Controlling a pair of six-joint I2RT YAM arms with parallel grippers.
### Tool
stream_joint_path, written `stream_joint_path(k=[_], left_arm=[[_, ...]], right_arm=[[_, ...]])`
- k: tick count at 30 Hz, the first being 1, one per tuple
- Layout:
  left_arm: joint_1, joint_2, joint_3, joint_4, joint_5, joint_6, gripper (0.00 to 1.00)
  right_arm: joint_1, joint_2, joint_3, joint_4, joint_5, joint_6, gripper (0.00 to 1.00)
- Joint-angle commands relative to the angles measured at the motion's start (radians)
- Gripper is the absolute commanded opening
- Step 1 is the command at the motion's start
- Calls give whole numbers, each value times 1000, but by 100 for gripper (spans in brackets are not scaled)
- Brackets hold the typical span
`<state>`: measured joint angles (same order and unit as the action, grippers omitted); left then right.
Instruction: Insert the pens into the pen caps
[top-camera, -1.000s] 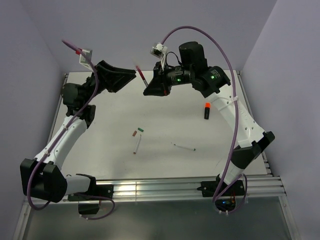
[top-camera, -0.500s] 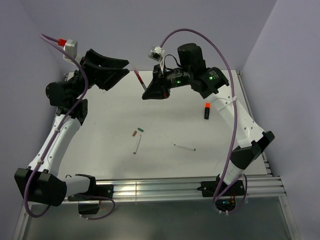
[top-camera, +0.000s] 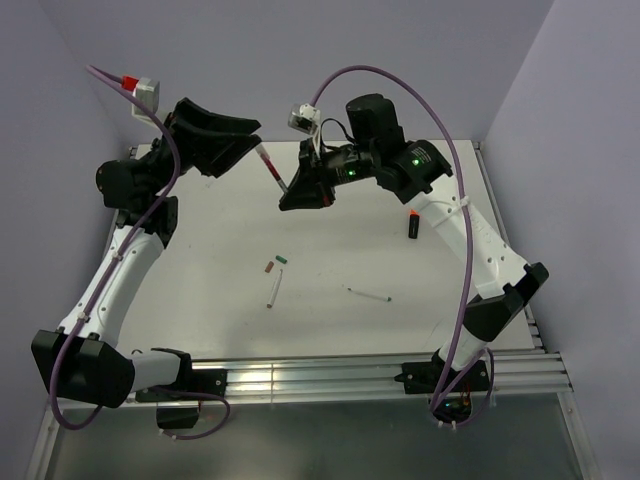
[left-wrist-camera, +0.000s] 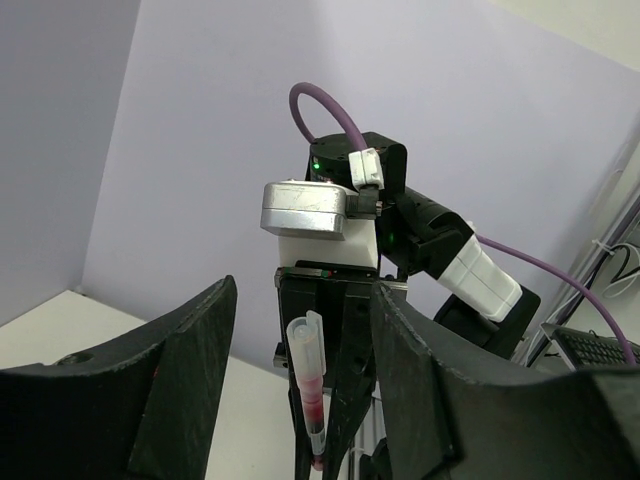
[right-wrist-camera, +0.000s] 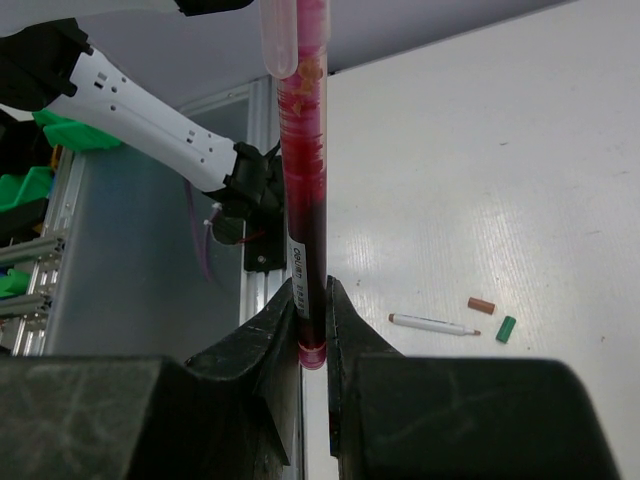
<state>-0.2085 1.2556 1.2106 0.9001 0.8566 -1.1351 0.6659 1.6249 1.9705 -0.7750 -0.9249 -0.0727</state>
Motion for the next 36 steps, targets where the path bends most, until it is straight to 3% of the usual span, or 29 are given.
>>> stream_joint_path(k=[1, 7, 10, 11, 36], left_arm=[[-11, -15, 33, 17, 10, 29, 59], [-20, -12, 29, 23, 19, 28, 36], [-28, -12, 23, 20, 24, 29, 14], [-29, -15, 17, 19, 24, 28, 0], [-146, -96, -255, -98, -11, 43, 0]], right_arm=[[9, -43, 8, 19, 4, -16, 0], [14, -37, 8, 17, 3, -15, 0], [14, -37, 10, 19, 4, -13, 0], [14, -37, 11, 17, 8, -13, 0], [17, -45, 68, 20, 14, -44, 0]])
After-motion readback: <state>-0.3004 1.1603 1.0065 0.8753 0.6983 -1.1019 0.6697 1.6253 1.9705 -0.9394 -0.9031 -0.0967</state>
